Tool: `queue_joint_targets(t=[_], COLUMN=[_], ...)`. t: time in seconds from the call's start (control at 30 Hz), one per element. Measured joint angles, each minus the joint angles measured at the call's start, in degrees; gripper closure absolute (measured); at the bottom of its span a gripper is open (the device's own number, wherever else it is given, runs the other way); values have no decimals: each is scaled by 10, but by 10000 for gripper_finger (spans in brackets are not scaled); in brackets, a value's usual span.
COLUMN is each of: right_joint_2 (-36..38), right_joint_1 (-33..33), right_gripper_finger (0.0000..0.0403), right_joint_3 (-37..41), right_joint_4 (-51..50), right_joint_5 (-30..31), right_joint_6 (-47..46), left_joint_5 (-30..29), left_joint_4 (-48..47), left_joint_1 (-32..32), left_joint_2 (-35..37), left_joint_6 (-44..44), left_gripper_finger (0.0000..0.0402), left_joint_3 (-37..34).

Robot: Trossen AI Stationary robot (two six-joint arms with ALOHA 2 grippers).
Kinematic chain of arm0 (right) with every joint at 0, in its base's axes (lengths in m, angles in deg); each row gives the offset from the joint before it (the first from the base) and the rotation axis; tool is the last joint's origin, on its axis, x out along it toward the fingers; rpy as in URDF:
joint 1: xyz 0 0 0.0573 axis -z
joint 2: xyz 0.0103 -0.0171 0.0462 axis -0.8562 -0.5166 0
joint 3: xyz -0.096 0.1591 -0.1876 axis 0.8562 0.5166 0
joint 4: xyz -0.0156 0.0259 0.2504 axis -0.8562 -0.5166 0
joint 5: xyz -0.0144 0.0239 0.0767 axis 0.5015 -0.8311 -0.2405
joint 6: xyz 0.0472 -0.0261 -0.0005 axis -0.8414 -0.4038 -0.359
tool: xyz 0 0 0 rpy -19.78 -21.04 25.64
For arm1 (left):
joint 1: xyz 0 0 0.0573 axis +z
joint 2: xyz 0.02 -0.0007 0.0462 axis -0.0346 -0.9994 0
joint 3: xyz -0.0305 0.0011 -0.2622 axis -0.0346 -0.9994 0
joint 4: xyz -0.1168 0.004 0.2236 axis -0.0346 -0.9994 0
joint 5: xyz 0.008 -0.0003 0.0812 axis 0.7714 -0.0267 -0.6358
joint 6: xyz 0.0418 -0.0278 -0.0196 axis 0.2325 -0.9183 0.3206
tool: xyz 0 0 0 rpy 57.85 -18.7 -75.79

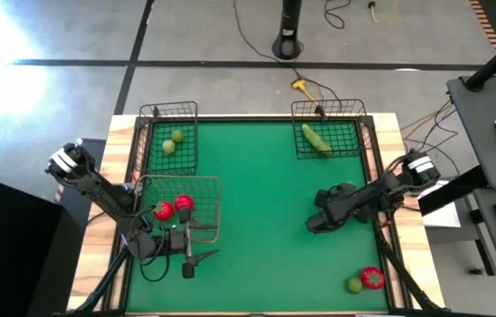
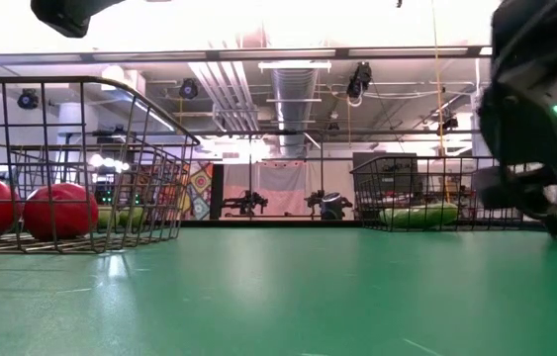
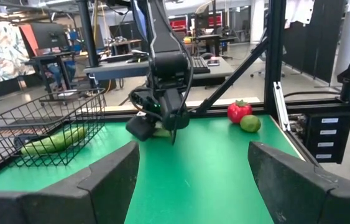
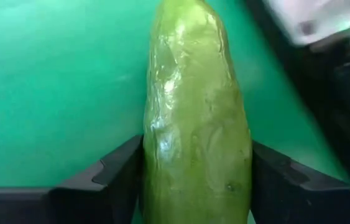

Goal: Sort produce into baskets
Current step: Put the cucumber into the right black wire basket

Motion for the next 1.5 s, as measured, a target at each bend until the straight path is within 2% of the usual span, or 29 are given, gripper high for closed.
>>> queue_joint_targets(t=[0.1, 0.27, 0.4, 0.47, 0.57, 0.67, 0.87, 0.97, 1.03, 1.17, 1.23, 1.3, 1.5], right_joint_2=[3, 28, 62, 80, 111, 142, 176, 168, 154, 113, 85, 60, 8], right_joint_1=[-6, -5, -6, 0, 30, 96, 327, 461, 540, 662, 702, 727, 738], right_gripper_finger=[190, 211, 210, 206, 204, 210, 213, 211, 211, 214, 214, 209, 192], right_joint_3=[-37, -90, -175, -225, -296, -344, -358, -356, -352, -335, -331, -329, -329], right_joint_4=[-7, -16, -38, -65, -112, -137, -139, -124, -87, -14, -7, -7, 17], right_joint_5=[8, 17, 20, 55, 143, 191, 166, 125, 72, -42, -84, -99, -55], right_joint_6=[37, 156, 294, 360, 458, 594, 895, 1041, 1126, 1218, 1260, 1321, 1408], left_joint_5=[0, 0, 0, 0, 0, 0, -2, -3, -8, -12, -11, -11, -11], left_joint_4=[1, 3, 3, 3, 3, 3, 17, 23, 24, 28, 27, 25, 30], left_joint_1=[0, 0, 0, 0, 1, 1, 3, 3, 4, 4, 4, 4, 13], left_joint_2=[0, 0, 0, 0, 0, 0, 0, 4, 6, 7, 6, 5, 5], left_joint_6=[1, 3, 3, 3, 5, 9, 37, 37, 37, 36, 34, 32, 32], left_gripper_finger=[119, 119, 119, 119, 119, 119, 119, 119, 119, 119, 119, 119, 119], left_joint_3=[0, 0, 0, 0, 0, 0, 0, 0, 0, 0, 0, 0, 0])
